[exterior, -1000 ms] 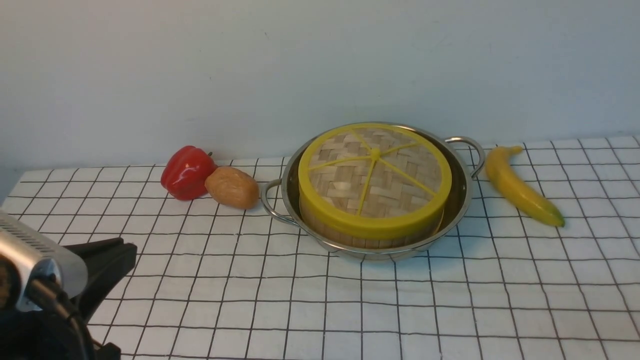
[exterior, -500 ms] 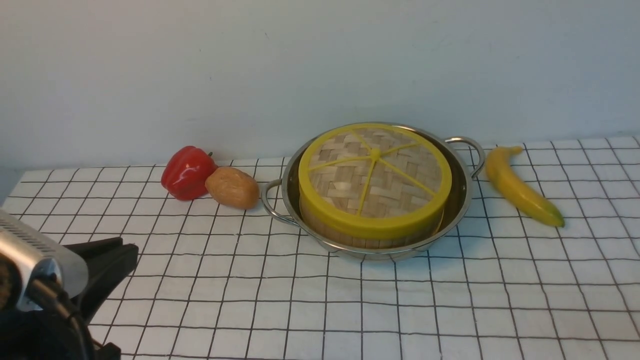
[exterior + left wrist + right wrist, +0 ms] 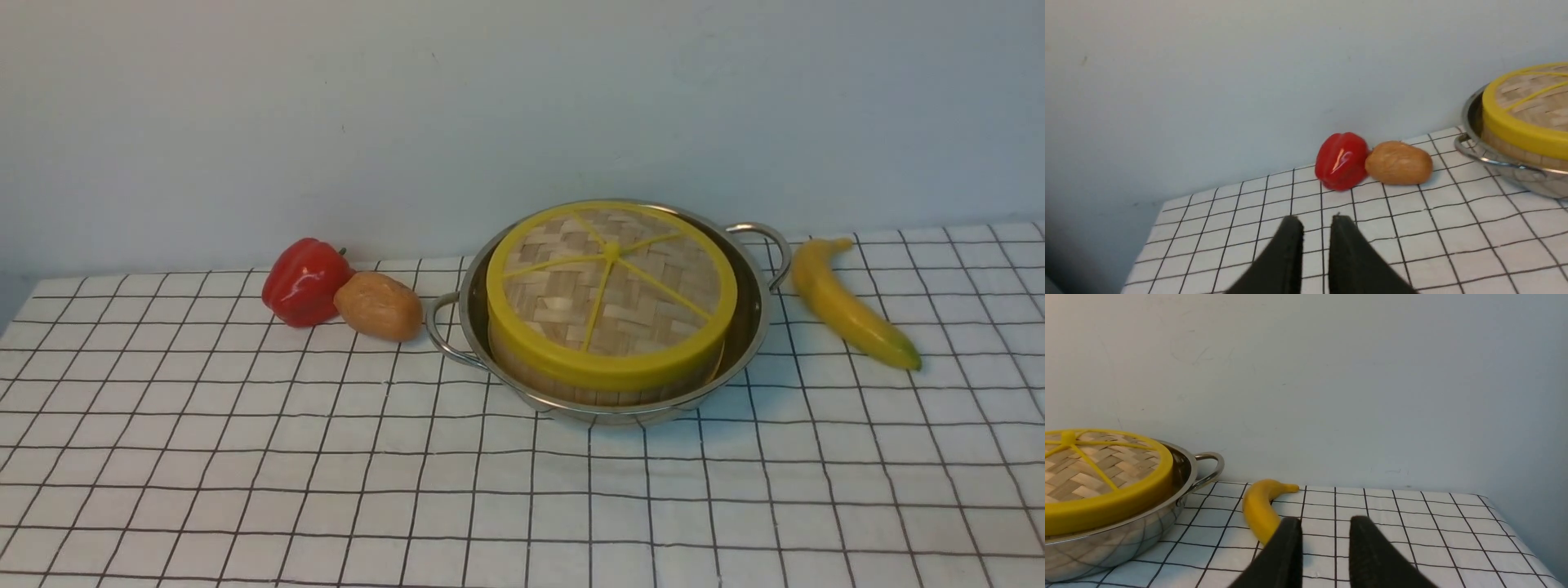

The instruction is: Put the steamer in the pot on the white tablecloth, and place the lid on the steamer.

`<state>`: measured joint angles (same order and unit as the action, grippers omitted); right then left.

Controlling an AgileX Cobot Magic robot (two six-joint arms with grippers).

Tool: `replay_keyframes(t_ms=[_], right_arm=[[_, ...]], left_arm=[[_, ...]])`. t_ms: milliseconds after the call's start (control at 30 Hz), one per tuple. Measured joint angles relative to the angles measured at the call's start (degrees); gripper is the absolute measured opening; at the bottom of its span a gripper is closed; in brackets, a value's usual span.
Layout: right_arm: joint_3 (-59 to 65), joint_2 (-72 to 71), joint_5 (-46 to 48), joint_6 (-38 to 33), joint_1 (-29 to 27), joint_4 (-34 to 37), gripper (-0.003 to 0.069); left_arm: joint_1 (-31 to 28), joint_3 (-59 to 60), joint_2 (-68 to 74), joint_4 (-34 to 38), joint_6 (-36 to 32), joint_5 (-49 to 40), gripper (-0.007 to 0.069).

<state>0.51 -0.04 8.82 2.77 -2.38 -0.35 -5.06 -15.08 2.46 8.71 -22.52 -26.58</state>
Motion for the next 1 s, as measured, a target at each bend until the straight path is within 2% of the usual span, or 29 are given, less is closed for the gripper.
replay_keyframes(t_ms=[367,1000], right_arm=[[0.0,0.0,0.1,0.0,0.0,0.0,0.0223],[0.0,0.0,0.1,0.0,0.0,0.0,0.024]], left_arm=[[-0.3,12.5,-2.4,-0.1,-0.1,3.7,0.0117],[-0.3,15.5,-2.5,-0.1,0.0,4.2,0.0139]])
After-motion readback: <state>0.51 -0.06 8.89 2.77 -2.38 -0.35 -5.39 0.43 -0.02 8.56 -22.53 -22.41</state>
